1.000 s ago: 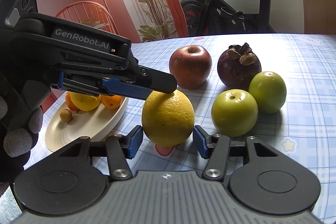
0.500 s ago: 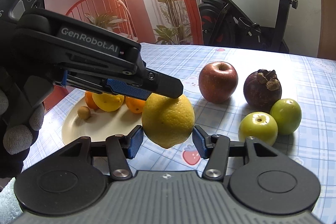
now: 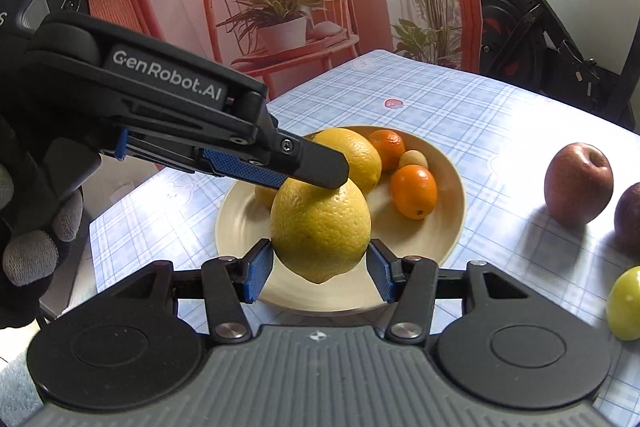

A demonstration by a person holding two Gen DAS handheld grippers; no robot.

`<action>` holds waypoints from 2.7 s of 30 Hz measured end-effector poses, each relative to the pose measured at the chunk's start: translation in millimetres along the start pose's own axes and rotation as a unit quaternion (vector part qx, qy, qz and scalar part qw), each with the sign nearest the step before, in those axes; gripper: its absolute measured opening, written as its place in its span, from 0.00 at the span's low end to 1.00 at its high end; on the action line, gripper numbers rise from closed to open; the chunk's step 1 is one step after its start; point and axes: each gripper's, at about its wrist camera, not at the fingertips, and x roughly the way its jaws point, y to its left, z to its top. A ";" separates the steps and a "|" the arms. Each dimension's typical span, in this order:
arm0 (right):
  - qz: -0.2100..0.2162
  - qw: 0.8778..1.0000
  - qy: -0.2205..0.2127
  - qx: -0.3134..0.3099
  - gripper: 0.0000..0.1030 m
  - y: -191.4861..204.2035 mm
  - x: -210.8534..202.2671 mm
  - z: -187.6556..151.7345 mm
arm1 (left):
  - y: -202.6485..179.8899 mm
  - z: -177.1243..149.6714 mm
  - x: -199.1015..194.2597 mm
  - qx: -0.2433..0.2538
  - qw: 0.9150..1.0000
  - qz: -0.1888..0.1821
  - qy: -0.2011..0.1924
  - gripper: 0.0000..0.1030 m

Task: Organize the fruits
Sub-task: 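Carry both held yellow fruits toward the cream plate, then lower both yellow fruits onto the plate and open both grippers, then move both grippers toward the two green apples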

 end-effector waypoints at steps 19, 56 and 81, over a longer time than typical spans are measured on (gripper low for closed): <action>0.026 0.998 0.038 -0.036 0.52 27.0 53.6 21.5 | 56.1 5.4 -15.8 -0.049 0.997 0.049 -0.016 0.41; -0.178 0.977 -0.103 0.054 0.52 -101.5 -110.1 -44.2 | -76.9 4.5 21.5 0.101 0.992 0.045 -0.064 0.40; -0.221 0.953 -0.166 0.127 0.52 -195.0 -153.7 -92.9 | -175.0 -51.7 102.9 0.276 0.960 -0.024 -0.028 0.42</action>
